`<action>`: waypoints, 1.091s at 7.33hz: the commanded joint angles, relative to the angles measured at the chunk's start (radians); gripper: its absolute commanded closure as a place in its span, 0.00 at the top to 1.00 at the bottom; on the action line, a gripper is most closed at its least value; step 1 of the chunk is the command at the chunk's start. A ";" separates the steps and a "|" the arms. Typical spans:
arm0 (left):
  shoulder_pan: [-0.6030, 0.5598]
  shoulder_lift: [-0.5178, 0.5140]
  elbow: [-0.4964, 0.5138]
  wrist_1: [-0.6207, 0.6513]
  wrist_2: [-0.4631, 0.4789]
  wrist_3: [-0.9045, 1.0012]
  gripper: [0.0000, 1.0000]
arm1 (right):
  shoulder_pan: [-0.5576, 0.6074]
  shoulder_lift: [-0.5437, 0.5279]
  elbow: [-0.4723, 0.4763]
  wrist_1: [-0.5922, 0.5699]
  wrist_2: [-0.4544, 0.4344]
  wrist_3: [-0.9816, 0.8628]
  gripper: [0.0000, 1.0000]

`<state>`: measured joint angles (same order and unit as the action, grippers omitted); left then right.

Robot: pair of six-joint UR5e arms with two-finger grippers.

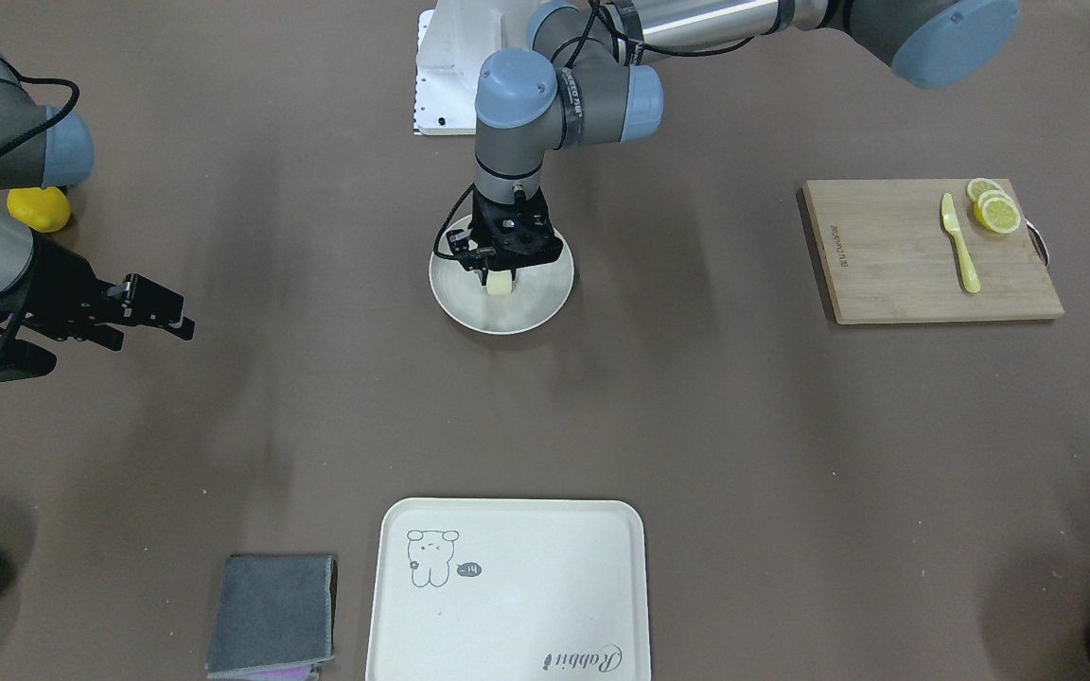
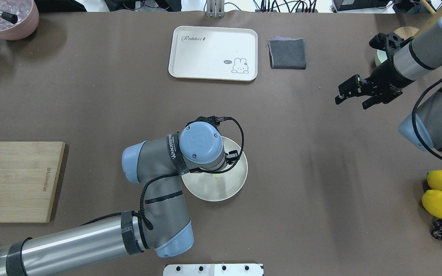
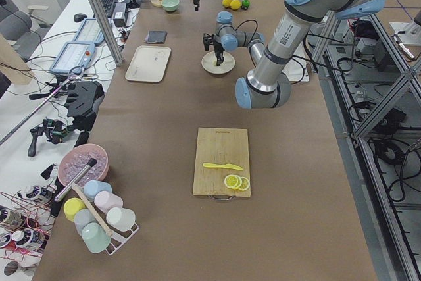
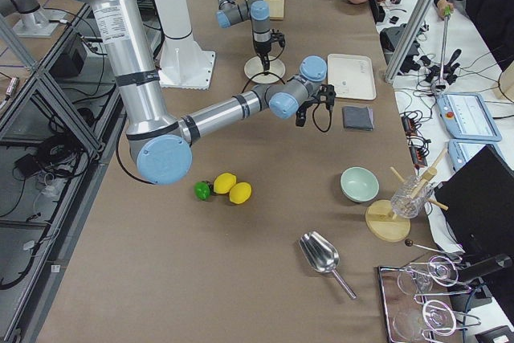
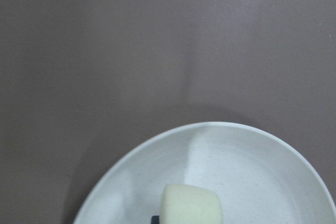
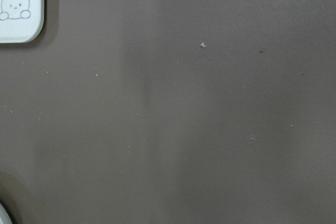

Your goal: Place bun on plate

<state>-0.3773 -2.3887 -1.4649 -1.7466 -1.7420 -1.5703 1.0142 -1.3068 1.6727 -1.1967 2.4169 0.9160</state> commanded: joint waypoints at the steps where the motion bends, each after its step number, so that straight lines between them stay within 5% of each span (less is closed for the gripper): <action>1: 0.000 -0.001 0.000 0.002 0.001 0.006 0.76 | -0.002 0.000 0.001 0.000 -0.001 0.000 1.00; 3: -0.053 0.003 -0.021 0.004 -0.008 0.009 0.97 | 0.013 0.003 0.002 -0.001 0.001 0.000 1.00; 4: -0.108 0.031 -0.081 0.019 -0.016 0.038 0.98 | 0.039 0.000 0.002 -0.001 0.004 -0.003 1.00; 6: -0.278 0.173 -0.315 0.230 -0.191 0.319 0.98 | 0.104 -0.041 0.009 -0.006 0.004 -0.081 1.00; 8: -0.514 0.352 -0.364 0.252 -0.346 0.731 0.98 | 0.232 -0.088 0.006 -0.128 -0.002 -0.379 1.00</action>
<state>-0.7391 -2.1500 -1.7929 -1.5214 -1.9785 -1.1022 1.1661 -1.3714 1.6790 -1.2403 2.4178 0.7219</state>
